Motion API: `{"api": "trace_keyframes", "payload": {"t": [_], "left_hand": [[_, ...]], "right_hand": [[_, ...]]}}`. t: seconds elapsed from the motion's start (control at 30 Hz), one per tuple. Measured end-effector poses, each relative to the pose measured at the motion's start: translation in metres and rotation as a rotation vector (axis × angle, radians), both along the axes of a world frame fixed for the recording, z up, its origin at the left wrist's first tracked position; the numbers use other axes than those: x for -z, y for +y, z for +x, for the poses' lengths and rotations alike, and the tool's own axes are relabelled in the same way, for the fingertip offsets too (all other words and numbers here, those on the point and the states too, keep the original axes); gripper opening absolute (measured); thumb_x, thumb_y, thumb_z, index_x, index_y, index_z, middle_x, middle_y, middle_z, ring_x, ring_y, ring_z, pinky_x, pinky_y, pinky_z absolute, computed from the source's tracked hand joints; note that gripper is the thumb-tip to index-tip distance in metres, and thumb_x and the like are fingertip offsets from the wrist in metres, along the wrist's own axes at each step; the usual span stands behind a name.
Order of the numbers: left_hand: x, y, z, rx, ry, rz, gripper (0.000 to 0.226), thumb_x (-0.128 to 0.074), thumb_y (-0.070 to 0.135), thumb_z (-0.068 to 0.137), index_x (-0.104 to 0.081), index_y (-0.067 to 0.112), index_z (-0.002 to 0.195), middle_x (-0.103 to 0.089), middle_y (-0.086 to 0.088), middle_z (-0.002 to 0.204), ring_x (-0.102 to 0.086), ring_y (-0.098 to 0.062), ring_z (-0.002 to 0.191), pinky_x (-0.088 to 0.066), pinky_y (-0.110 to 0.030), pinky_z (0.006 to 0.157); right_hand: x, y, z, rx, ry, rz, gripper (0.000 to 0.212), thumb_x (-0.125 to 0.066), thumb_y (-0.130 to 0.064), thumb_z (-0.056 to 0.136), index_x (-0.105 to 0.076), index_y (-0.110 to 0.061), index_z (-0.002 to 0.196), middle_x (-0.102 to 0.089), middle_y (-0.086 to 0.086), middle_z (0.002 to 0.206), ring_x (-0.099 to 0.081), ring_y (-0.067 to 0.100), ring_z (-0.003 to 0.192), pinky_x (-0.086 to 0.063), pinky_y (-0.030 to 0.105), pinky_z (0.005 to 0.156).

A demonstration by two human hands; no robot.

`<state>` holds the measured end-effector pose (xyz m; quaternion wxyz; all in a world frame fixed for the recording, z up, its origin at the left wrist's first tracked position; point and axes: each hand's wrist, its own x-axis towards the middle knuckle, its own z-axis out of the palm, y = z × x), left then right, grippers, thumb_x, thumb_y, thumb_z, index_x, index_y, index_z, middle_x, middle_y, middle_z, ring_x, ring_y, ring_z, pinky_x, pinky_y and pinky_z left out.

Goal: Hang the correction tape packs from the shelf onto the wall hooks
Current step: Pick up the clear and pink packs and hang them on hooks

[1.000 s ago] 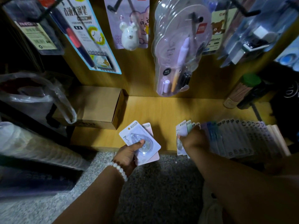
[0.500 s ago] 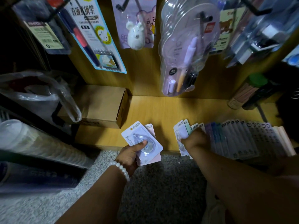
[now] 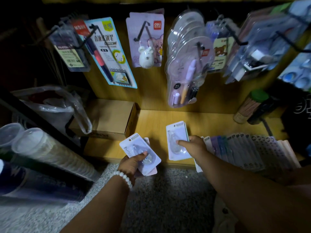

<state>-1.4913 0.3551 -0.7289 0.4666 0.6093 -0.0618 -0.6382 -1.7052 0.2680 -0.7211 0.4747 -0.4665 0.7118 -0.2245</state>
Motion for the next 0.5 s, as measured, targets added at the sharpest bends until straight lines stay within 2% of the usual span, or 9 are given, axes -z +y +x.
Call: {"api": "trace_keyframes", "payload": {"t": [0.07,0.13,0.17,0.23,0.3,0.37,0.47,0.5], "left_hand": [[-0.01,0.005,0.008,-0.011,0.02,-0.073,0.051,-0.074,0.003,0.079,-0.056,0.005,0.126,-0.065,-0.023,0.116,-0.065,-0.04,0.1,-0.054,-0.057,0.078],[-0.025,0.013,0.013,-0.025,0.002,-0.117,0.041,-0.072,0.0,0.078,-0.061,0.009,0.116,-0.066,-0.025,0.114,-0.063,-0.046,0.101,-0.053,-0.066,0.074],[-0.032,0.017,0.016,-0.017,-0.002,-0.132,0.039,-0.073,0.002,0.075,-0.062,0.01,0.112,-0.066,-0.025,0.113,-0.062,-0.049,0.102,-0.052,-0.068,0.074],[-0.047,0.024,0.017,0.0,-0.003,-0.186,0.05,-0.078,0.008,0.068,-0.062,0.008,0.116,-0.065,-0.028,0.118,-0.06,-0.052,0.106,-0.049,-0.071,0.078],[-0.064,0.033,0.015,0.045,-0.003,-0.244,0.065,-0.081,0.014,0.066,-0.057,0.001,0.125,-0.064,-0.03,0.119,-0.065,-0.049,0.095,-0.054,-0.061,0.068],[-0.081,0.04,0.011,0.118,0.01,-0.308,0.073,-0.083,0.02,0.067,-0.052,-0.004,0.128,-0.062,-0.028,0.114,-0.066,-0.038,0.076,-0.056,-0.048,0.057],[-0.097,0.044,0.009,0.129,-0.041,-0.348,0.071,-0.087,0.026,0.065,-0.054,-0.002,0.122,-0.061,-0.024,0.113,-0.067,-0.029,0.073,-0.061,-0.046,0.057],[-0.101,0.046,0.009,0.163,0.005,-0.373,0.074,-0.089,0.028,0.065,-0.052,-0.002,0.122,-0.06,-0.025,0.112,-0.067,-0.028,0.069,-0.059,-0.044,0.054]], "right_hand": [[-0.021,0.007,0.011,-0.003,-0.217,-0.012,0.016,-0.075,-0.019,0.078,-0.071,-0.005,0.085,-0.071,0.014,0.088,-0.066,0.03,0.078,-0.049,0.035,0.067],[-0.043,0.016,0.02,-0.023,-0.417,0.0,0.005,-0.069,-0.01,0.084,-0.068,-0.006,0.084,-0.069,0.015,0.092,-0.064,0.03,0.082,-0.048,0.034,0.071],[-0.052,0.021,0.024,-0.041,-0.488,0.009,0.008,-0.066,-0.009,0.085,-0.069,-0.004,0.09,-0.069,0.016,0.095,-0.064,0.03,0.085,-0.049,0.035,0.074],[-0.067,0.033,0.033,-0.075,-0.588,0.018,0.016,-0.063,-0.009,0.087,-0.068,-0.001,0.1,-0.07,0.016,0.097,-0.065,0.03,0.087,-0.05,0.034,0.074],[-0.08,0.045,0.04,-0.099,-0.673,0.033,0.01,-0.06,-0.007,0.089,-0.069,-0.004,0.094,-0.072,0.011,0.088,-0.067,0.026,0.081,-0.052,0.03,0.069],[-0.09,0.057,0.048,-0.124,-0.73,0.037,0.011,-0.058,-0.005,0.09,-0.069,-0.007,0.092,-0.072,0.009,0.087,-0.067,0.024,0.08,-0.054,0.032,0.071],[-0.104,0.068,0.056,-0.112,-0.746,0.006,0.01,-0.057,-0.006,0.091,-0.067,-0.004,0.092,-0.07,0.013,0.09,-0.065,0.024,0.08,-0.051,0.034,0.075],[-0.109,0.071,0.059,-0.089,-0.739,0.003,0.011,-0.057,-0.007,0.09,-0.066,-0.001,0.095,-0.069,0.015,0.091,-0.064,0.025,0.08,-0.05,0.034,0.075]]}}
